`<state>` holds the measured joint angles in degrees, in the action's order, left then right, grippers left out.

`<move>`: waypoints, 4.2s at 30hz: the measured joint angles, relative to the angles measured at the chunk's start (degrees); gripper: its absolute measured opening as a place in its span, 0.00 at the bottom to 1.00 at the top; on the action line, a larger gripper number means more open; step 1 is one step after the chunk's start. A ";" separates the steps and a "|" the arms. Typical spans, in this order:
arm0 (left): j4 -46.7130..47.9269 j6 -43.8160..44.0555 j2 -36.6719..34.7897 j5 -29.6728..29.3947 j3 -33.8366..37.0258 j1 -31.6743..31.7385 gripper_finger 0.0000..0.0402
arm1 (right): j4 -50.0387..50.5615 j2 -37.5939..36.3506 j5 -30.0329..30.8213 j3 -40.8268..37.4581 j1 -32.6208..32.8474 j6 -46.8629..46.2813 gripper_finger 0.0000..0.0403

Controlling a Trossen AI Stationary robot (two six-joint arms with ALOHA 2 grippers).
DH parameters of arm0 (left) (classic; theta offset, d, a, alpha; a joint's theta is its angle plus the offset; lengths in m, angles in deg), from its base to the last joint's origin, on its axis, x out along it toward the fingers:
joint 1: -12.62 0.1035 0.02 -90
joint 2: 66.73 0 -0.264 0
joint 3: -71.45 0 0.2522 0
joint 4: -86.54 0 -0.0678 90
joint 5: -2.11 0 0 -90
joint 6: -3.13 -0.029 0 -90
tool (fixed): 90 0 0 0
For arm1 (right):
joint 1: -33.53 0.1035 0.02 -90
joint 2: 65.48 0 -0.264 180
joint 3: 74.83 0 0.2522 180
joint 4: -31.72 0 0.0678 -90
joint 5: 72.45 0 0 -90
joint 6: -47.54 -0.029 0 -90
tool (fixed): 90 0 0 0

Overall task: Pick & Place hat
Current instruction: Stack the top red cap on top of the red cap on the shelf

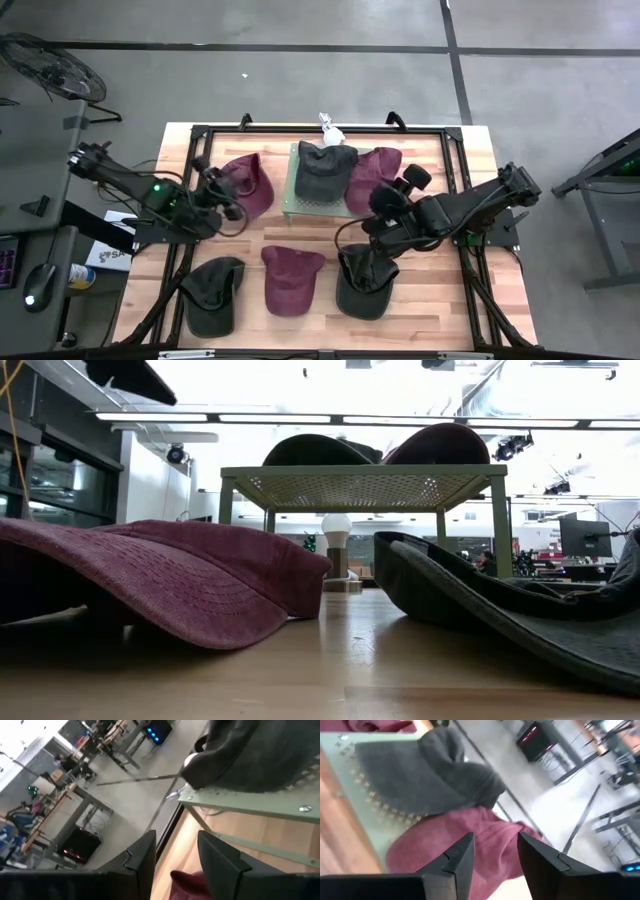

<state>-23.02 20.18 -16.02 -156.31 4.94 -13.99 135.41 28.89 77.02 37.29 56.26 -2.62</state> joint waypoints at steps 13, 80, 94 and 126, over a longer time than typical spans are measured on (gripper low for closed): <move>5.53 9.10 -10.74 -1.63 7.42 5.63 0.35 | -4.13 -14.46 8.11 -17.35 -13.55 -1.07 0.35; -18.28 11.78 37.11 75.47 -3.93 79.10 0.70 | -26.70 -42.61 -44.93 -28.14 -57.20 25.06 0.42; -15.78 16.65 37.39 73.36 -3.93 73.04 0.50 | -26.73 -41.81 -44.93 -28.14 -57.19 25.07 0.41; 8.46 2.90 33.91 76.61 -23.95 71.93 0.01 | -26.77 -41.81 -48.62 -28.14 -57.19 28.02 0.38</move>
<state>-14.55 23.08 17.88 -79.70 -19.01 57.94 108.64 -12.92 28.40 9.15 -0.93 25.40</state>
